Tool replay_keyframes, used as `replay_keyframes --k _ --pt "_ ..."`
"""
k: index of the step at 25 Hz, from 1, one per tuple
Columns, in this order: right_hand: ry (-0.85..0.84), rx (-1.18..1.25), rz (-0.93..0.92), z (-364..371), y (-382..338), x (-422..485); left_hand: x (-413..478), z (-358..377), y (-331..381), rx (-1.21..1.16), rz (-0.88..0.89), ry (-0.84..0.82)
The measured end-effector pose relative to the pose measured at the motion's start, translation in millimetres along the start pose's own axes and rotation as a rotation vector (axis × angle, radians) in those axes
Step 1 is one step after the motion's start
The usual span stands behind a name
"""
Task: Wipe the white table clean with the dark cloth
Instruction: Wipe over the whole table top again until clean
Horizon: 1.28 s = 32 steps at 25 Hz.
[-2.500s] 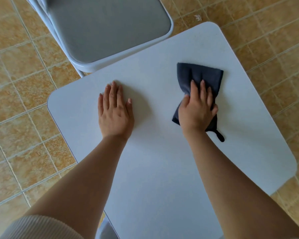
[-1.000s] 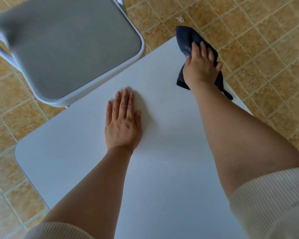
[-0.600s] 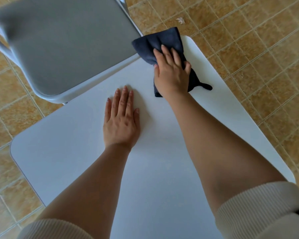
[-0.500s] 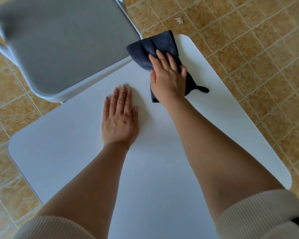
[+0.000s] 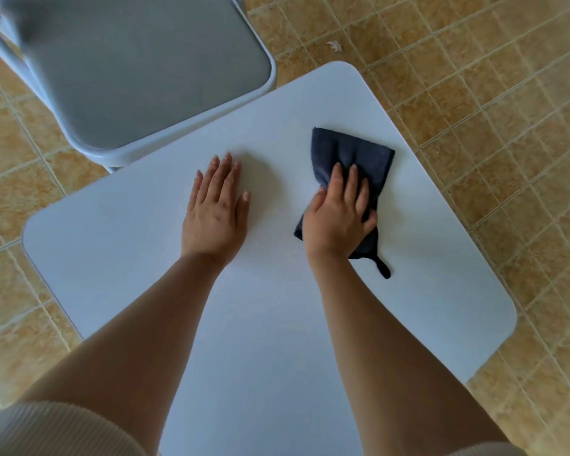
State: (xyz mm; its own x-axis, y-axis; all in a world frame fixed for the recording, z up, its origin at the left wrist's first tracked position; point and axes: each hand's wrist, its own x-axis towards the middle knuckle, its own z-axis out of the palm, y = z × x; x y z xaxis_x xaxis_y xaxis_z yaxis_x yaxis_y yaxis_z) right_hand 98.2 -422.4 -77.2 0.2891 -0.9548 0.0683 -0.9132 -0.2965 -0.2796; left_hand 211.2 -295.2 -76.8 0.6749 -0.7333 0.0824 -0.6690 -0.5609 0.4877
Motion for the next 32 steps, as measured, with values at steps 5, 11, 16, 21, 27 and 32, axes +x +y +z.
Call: replay_keyframes --k 5,11,16,21,27,32 --pt "-0.006 -0.005 -0.382 -1 -12 -83 -65 -19 -20 0.162 -0.16 0.008" --pt "-0.011 -0.159 -0.426 -29 70 -113 -84 -18 -35 0.202 -0.192 0.001" --pt "-0.017 -0.143 0.001 -14 32 -17 -71 -16 -31 0.195 -0.192 0.029" --pt "-0.088 -0.074 -0.208 12 -40 31 -2 3 -13 0.139 -0.108 -0.005" --pt "0.012 -0.107 -0.442 -5 23 8 7 14 -9 0.19 -0.138 0.015" --pt "-0.093 -0.089 -0.006 -10 17 102 9 15 -9 0.21 -0.146 0.003"
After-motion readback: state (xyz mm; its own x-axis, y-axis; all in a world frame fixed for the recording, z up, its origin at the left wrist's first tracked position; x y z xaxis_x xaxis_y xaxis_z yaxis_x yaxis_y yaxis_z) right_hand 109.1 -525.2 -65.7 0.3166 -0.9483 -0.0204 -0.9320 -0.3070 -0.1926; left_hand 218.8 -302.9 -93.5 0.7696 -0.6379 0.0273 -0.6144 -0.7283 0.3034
